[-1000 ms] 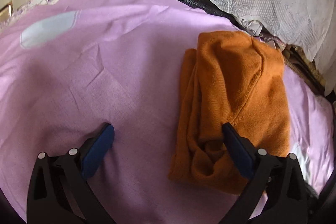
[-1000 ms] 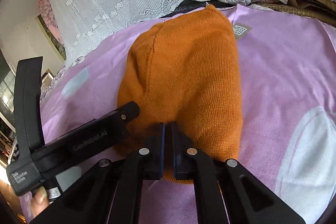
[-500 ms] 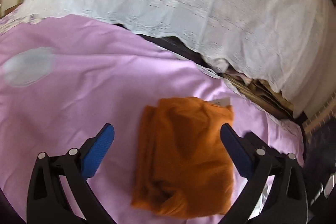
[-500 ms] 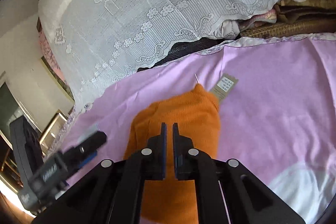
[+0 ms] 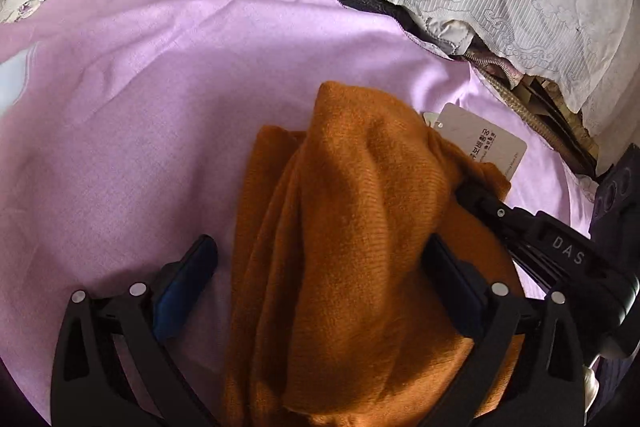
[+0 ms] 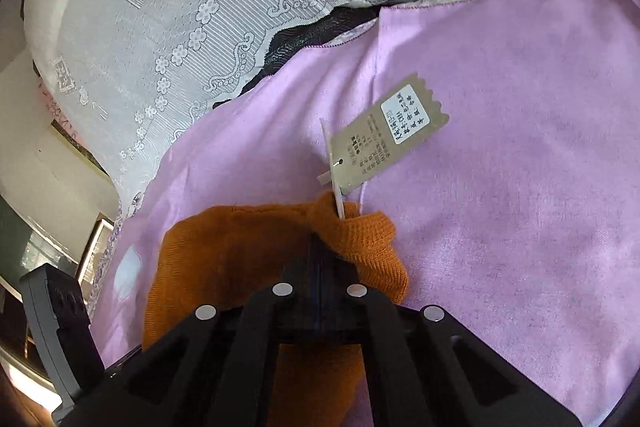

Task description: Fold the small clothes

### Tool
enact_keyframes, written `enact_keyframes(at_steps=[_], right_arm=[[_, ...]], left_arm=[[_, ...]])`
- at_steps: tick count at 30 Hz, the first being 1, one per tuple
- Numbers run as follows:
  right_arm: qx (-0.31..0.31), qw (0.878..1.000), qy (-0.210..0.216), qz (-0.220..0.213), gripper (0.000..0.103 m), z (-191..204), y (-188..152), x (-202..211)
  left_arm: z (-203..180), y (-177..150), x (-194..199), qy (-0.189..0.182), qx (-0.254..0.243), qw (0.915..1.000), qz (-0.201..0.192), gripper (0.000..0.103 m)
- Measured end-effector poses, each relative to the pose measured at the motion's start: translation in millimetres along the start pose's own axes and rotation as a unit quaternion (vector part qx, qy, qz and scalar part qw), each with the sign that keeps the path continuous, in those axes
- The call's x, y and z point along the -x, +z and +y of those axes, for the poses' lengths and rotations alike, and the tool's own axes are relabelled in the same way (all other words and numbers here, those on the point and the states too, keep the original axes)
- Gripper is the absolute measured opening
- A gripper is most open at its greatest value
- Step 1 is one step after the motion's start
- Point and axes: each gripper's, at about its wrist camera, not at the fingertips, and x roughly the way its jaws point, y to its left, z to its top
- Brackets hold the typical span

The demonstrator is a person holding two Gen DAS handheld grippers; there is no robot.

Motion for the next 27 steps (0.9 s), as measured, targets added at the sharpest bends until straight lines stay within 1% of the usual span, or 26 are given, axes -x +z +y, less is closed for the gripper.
enact_keyframes(at_steps=[2,3,5,7,8,11,15,17,20,21,22,24,25,27], right_arm=[[0.01,1.0,-0.005,-0.017,0.001,5.0,-2.4,9.9],[0.016,1.0,-0.003,-0.025,0.006,8.3,-3.7,17.3],[0.027,0.999,0.004,-0.044,0.006,14.8,-6.7,34.1],[0.031,0.998,0.011,-0.054,0.006,18.9,-11.8,51.0],[0.031,0.998,0.013,-0.057,0.006,19.6,-14.1,56.9],[0.037,0.998,0.016,-0.056,0.006,21.9,-26.0,74.9],[0.044,0.998,0.011,-0.05,0.006,19.8,-47.7,95.7],[0.047,0.998,0.01,-0.046,0.006,20.5,-57.3,101.2],[0.059,0.998,-0.002,-0.026,0.007,21.0,-73.4,101.2],[0.065,0.998,-0.016,-0.02,0.007,19.9,-80.7,98.7],[0.07,0.997,-0.027,-0.02,0.014,19.6,-86.5,98.0],[0.074,0.996,-0.048,-0.009,0.027,16.6,-93.1,94.9],[0.066,0.997,-0.049,-0.003,0.029,11.3,-96.1,94.2],[0.043,0.998,-0.036,0.002,0.033,1.0,-98.1,96.3]], left_arm=[[-0.3,-0.5,8.4,-0.008,0.006,0.9999,-0.006,0.099],[-1.1,-1.2,18.0,-0.012,0.007,0.9998,-0.015,0.098],[0.5,-1.6,33.2,-0.02,0.003,0.999,-0.039,0.098],[-0.7,-3.7,49.8,-0.019,-0.006,0.998,-0.059,0.098],[-0.1,-6.3,54.9,-0.017,-0.01,0.9978,-0.063,0.098],[6.4,-16.2,58.1,-0.007,-0.012,0.9984,-0.054,0.098],[20.7,-32.3,47.2,-0.004,0.008,0.9997,-0.023,0.098],[23.9,-39.6,44.3,-0.005,0.01,0.9998,-0.014,0.099],[20.3,-50.7,42.7,0.014,-0.014,0.9998,-0.009,0.099],[20.2,-54.8,42.1,0.02,-0.021,0.9995,-0.009,0.099],[18.7,-60.0,40.4,0.028,-0.033,0.999,-0.011,0.099],[18.0,-63.0,41.6,0.035,-0.038,0.9986,-0.013,0.099],[18.8,-64.7,42.8,0.036,-0.038,0.9985,-0.013,0.099],[22.5,-67.1,46.2,0.03,-0.035,0.9988,-0.014,0.099]])
